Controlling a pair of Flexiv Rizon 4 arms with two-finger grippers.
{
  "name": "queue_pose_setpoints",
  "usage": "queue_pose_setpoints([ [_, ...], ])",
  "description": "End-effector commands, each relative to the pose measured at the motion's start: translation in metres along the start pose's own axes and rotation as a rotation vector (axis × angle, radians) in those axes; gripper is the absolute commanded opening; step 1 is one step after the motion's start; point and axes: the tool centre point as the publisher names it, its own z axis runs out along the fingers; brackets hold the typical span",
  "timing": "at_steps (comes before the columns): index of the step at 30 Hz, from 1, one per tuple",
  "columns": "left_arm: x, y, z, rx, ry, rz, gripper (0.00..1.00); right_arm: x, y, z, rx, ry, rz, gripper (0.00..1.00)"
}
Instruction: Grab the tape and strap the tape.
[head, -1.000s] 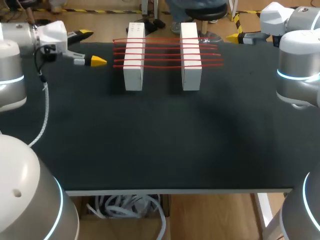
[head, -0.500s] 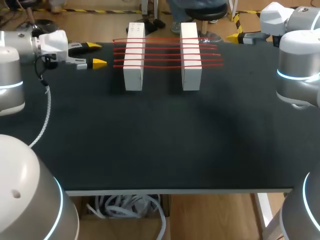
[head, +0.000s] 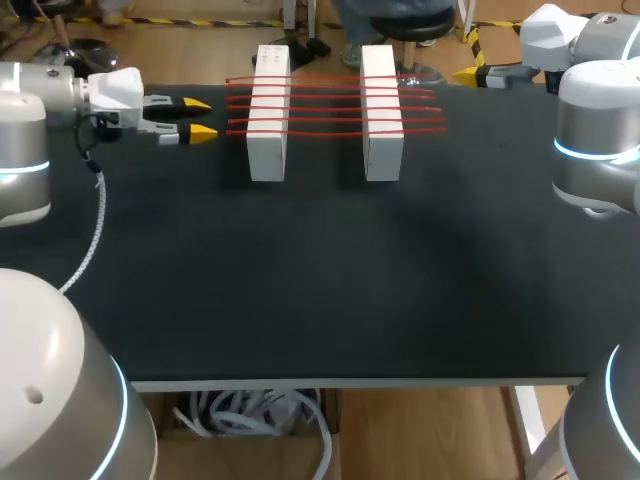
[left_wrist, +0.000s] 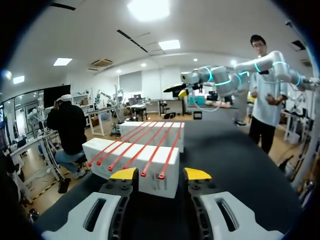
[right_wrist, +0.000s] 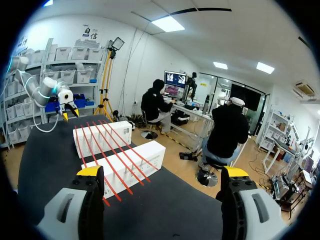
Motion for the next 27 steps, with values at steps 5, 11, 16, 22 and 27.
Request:
queue_pose_setpoints([
  [5,-0.005,0.010,0.010,0.017,0.027,0.001,0.25,0.000,0.000,0.000,0.000,0.000,0.000,1.00],
  [11,-0.004,0.013,0.014,0.027,0.037,0.004,0.24,0.000,0.000,0.000,0.000,0.000,0.000,1.00],
  [16,-0.003,0.016,0.017,0.024,0.048,0.003,0.25,0.000,0.000,0.000,0.000,0.000,0.000,1.00],
  [22,-0.003,0.018,0.019,0.021,0.055,0.001,0.27,0.000,0.000,0.000,0.000,0.000,0.000,1.00],
  [27,-0.003,0.019,0.022,0.022,0.061,-0.001,0.29,0.000,0.000,0.000,0.000,0.000,0.000,1.00],
])
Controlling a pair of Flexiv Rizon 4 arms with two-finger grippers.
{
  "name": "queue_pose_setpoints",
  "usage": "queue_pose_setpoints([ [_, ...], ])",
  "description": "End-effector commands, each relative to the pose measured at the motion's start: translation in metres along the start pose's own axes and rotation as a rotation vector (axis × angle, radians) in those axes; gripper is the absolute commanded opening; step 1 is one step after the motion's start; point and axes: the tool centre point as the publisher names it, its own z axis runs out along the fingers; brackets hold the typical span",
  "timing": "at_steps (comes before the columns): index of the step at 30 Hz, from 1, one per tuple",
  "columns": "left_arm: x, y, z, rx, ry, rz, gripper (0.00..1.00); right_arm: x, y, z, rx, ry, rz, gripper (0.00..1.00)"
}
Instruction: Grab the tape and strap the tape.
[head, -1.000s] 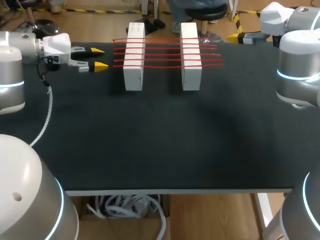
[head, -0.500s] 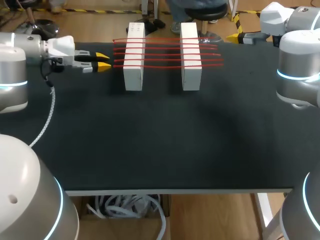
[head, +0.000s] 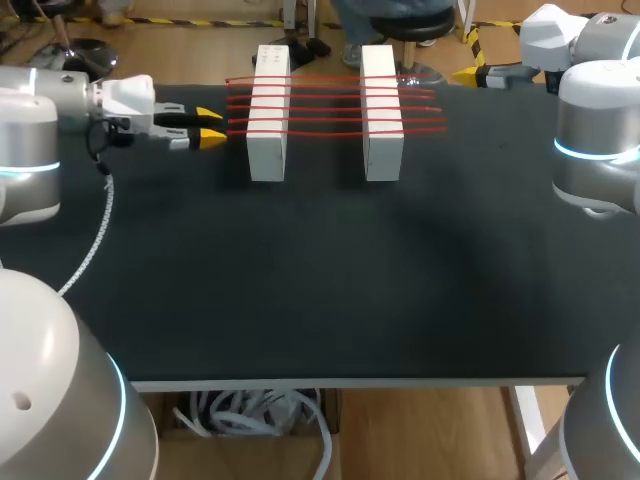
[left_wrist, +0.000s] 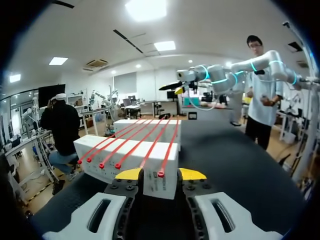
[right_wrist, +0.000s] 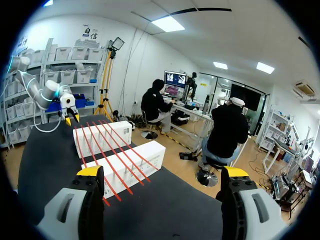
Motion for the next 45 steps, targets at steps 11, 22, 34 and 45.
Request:
queue_pose_setpoints([
  [11,-0.003,0.006,0.007,0.014,0.019,0.002,0.23,0.000,0.000,0.000,0.000,0.000,0.000,1.00],
  [22,0.000,0.009,0.012,0.018,0.034,-0.002,0.20,0.000,0.000,0.000,0.000,0.000,0.000,1.00],
  [34,-0.001,0.010,0.014,0.019,0.037,-0.006,0.20,0.000,0.000,0.000,0.000,0.000,0.000,1.00],
  [45,-0.001,0.012,0.013,0.013,0.037,-0.009,0.16,0.000,0.000,0.000,0.000,0.000,0.000,1.00],
])
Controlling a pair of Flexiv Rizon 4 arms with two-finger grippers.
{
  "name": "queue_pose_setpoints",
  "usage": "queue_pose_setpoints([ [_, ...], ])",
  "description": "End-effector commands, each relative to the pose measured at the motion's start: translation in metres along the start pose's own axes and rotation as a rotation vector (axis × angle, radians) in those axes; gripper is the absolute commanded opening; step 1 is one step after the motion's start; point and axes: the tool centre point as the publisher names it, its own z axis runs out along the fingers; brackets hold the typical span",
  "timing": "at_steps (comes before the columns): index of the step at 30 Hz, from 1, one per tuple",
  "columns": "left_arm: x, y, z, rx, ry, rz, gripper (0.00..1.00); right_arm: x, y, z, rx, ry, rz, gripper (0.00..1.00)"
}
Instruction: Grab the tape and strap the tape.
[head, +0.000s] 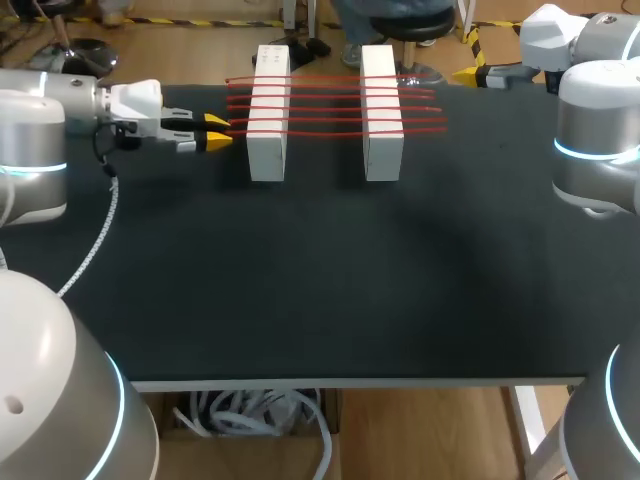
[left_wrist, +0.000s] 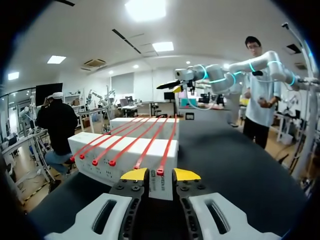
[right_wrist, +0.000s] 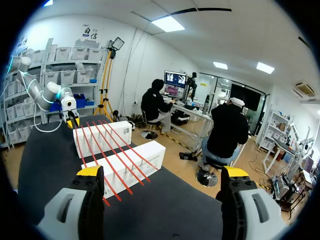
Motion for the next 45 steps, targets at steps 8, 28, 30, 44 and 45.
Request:
queue_pose_setpoints([
  [8,-0.003,0.003,0.001,-0.002,0.003,0.000,0.00,0.000,0.000,0.000,0.000,0.000,0.000,1.00],
  [28,0.003,-0.013,-0.007,-0.020,0.038,0.062,0.00,0.000,0.000,0.000,0.000,0.000,0.000,1.00],
  [30,0.004,-0.016,-0.008,-0.021,0.046,0.067,0.00,0.000,0.000,0.000,0.000,0.000,0.000,1.00],
  [44,0.026,-0.043,-0.020,-0.078,0.101,0.111,0.00,0.000,0.000,0.000,0.000,0.000,0.000,1.00],
  [45,0.028,-0.045,-0.022,-0.086,0.102,0.112,0.00,0.000,0.000,0.000,0.000,0.000,0.000,1.00],
])
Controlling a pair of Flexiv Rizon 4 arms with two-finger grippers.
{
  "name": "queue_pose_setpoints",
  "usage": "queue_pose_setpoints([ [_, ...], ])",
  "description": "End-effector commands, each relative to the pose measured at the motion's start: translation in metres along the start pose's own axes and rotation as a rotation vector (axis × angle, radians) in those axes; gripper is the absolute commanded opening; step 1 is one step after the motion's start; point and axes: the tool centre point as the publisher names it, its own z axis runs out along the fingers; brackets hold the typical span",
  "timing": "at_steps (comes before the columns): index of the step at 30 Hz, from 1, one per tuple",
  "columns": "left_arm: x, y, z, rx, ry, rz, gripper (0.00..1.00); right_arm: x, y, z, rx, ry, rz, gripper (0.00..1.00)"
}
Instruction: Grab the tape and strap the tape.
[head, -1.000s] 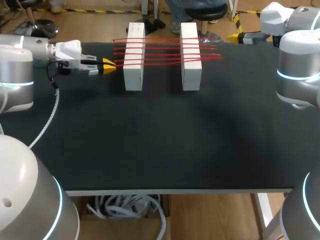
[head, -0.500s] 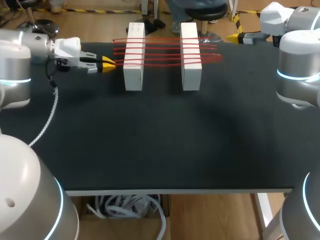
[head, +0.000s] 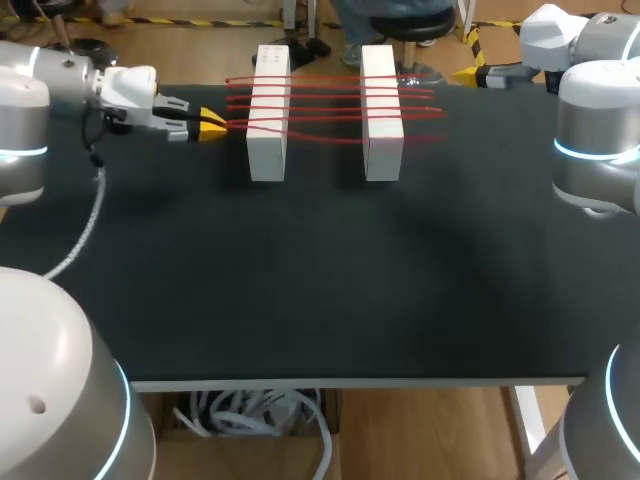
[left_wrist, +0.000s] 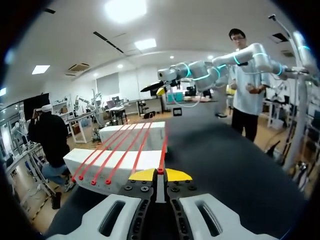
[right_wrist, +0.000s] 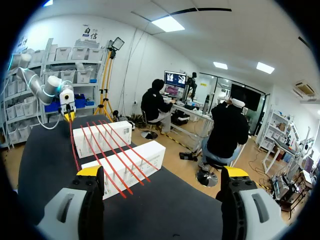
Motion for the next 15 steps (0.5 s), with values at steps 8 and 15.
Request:
queue_pose_setpoints([
  [8,0.021,-0.035,-0.020,-0.046,-0.021,-0.007,0.00,0.000,0.000,0.000,0.000,0.000,0.000,1.00],
  [15,0.032,-0.049,-0.027,0.150,-0.035,-0.019,0.00,0.000,0.000,0.000,0.000,0.000,0.000,1.00],
])
